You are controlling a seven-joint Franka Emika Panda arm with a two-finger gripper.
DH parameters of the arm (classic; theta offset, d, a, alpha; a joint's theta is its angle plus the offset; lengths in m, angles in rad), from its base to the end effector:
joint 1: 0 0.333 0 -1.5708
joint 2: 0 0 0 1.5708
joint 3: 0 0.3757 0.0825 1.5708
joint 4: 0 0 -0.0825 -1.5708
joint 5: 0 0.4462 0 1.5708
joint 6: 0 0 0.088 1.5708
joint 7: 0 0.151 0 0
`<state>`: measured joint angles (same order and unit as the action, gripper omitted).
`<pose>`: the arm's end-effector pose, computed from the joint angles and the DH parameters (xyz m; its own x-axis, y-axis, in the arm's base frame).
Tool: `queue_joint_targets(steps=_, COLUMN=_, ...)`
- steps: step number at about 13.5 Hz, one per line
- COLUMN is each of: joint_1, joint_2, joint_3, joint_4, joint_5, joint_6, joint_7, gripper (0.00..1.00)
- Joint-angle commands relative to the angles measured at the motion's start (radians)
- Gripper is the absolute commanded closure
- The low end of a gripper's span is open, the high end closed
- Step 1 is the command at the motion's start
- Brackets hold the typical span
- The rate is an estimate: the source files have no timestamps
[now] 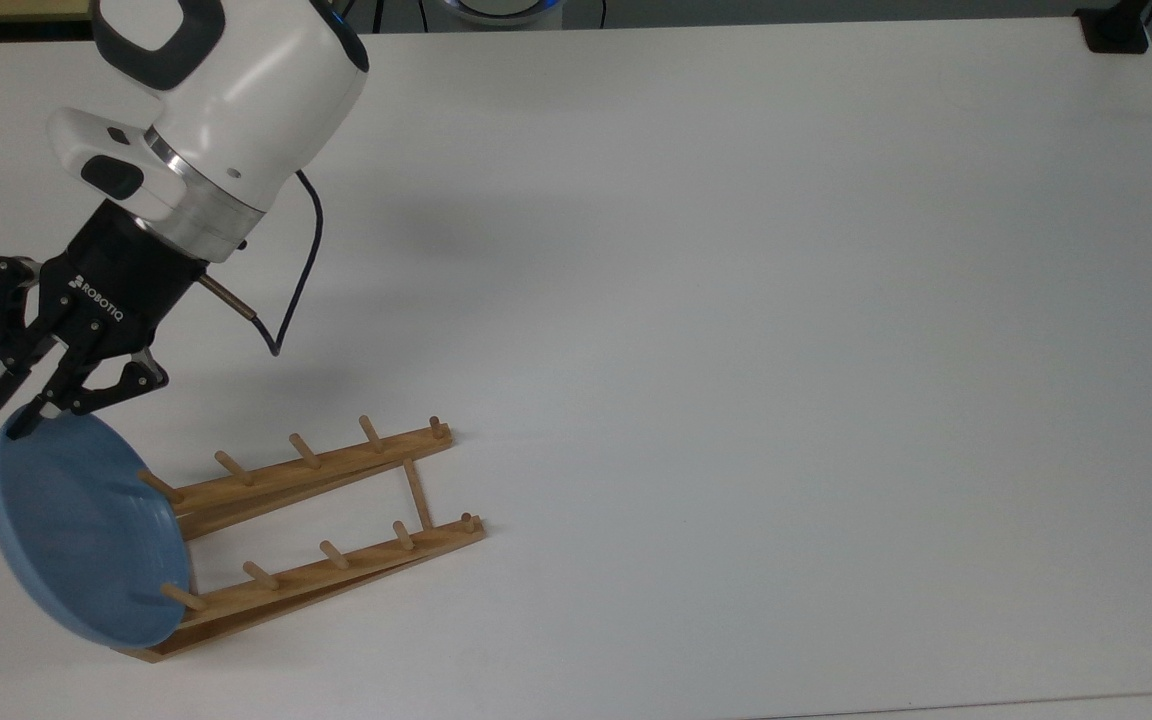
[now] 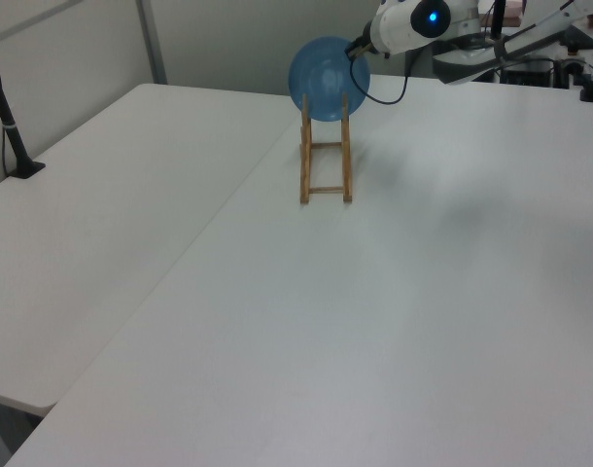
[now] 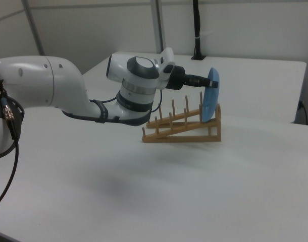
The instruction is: Place plate in plate rack
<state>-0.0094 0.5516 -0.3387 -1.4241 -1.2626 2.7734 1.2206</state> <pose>0.8443 -0.2094 0.4652 0.5113 0.0217 0.8591 -0.5431 -0.7666 0.3426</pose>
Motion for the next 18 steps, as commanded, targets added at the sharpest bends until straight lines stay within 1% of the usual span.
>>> queue_joint_targets(steps=1, joint_1=0.019, joint_2=-0.009, joint_3=-0.011, joint_4=0.016, joint_5=-0.021, joint_6=-0.034, joint_7=0.040, gripper=0.00)
queue_joint_targets(steps=2, joint_1=0.019, joint_2=-0.028, joint_3=-0.010, joint_4=0.016, joint_5=-0.005, joint_6=-0.035, joint_7=0.040, gripper=0.00)
queue_joint_targets(steps=3, joint_1=0.019, joint_2=-0.047, joint_3=-0.008, joint_4=0.016, joint_5=0.037, joint_6=-0.035, joint_7=0.037, gripper=0.00)
queue_joint_targets(steps=4, joint_1=0.017, joint_2=-0.083, joint_3=-0.003, joint_4=0.014, joint_5=0.122, joint_6=-0.037, joint_7=0.034, gripper=0.00)
queue_joint_targets(steps=6, joint_1=0.012, joint_2=-0.128, joint_3=0.044, joint_4=0.004, joint_5=0.256, joint_6=-0.057, joint_7=0.025, gripper=0.00)
queue_joint_targets(steps=7, joint_1=0.011, joint_2=-0.149, joint_3=0.068, joint_4=-0.004, joint_5=0.309, joint_6=-0.116, joint_7=0.016, gripper=0.00)
queue_joint_targets(steps=8, joint_1=0.008, joint_2=-0.174, joint_3=0.114, joint_4=-0.006, joint_5=0.378, joint_6=-0.212, joint_7=-0.015, gripper=0.00)
queue_joint_targets(steps=9, joint_1=0.002, joint_2=-0.189, joint_3=0.153, joint_4=-0.006, joint_5=0.435, joint_6=-0.265, joint_7=-0.039, gripper=0.00)
queue_joint_targets(steps=10, joint_1=-0.009, joint_2=-0.215, joint_3=0.197, joint_4=-0.006, joint_5=0.541, joint_6=-0.352, joint_7=-0.077, gripper=0.00)
queue_joint_targets(steps=11, joint_1=-0.009, joint_2=-0.238, joint_3=0.219, joint_4=-0.006, joint_5=0.619, joint_6=-0.421, joint_7=-0.101, gripper=0.00)
queue_joint_targets(steps=12, joint_1=-0.009, joint_2=-0.269, joint_3=0.248, joint_4=-0.003, joint_5=0.732, joint_6=-0.536, joint_7=-0.127, gripper=0.00)
queue_joint_targets(steps=13, joint_1=-0.008, joint_2=-0.294, joint_3=0.266, joint_4=-0.001, joint_5=0.802, joint_6=-0.619, joint_7=-0.136, gripper=0.00)
queue_joint_targets(steps=14, joint_1=-0.008, joint_2=-0.318, joint_3=0.286, joint_4=-0.001, joint_5=0.860, joint_6=-0.703, joint_7=-0.136, gripper=0.00)
queue_joint_targets(steps=15, joint_1=-0.006, joint_2=-0.349, joint_3=0.321, joint_4=-0.004, joint_5=0.924, joint_6=-0.822, joint_7=-0.136, gripper=0.00)
queue_joint_targets(steps=17, joint_1=-0.004, joint_2=-0.377, joint_3=0.372, joint_4=-0.004, joint_5=1.007, joint_6=-1.011, joint_7=-0.136, gripper=0.00)
queue_joint_targets(steps=18, joint_1=-0.004, joint_2=-0.389, joint_3=0.386, joint_4=-0.003, joint_5=1.047, joint_6=-1.070, joint_7=-0.138, gripper=0.00)
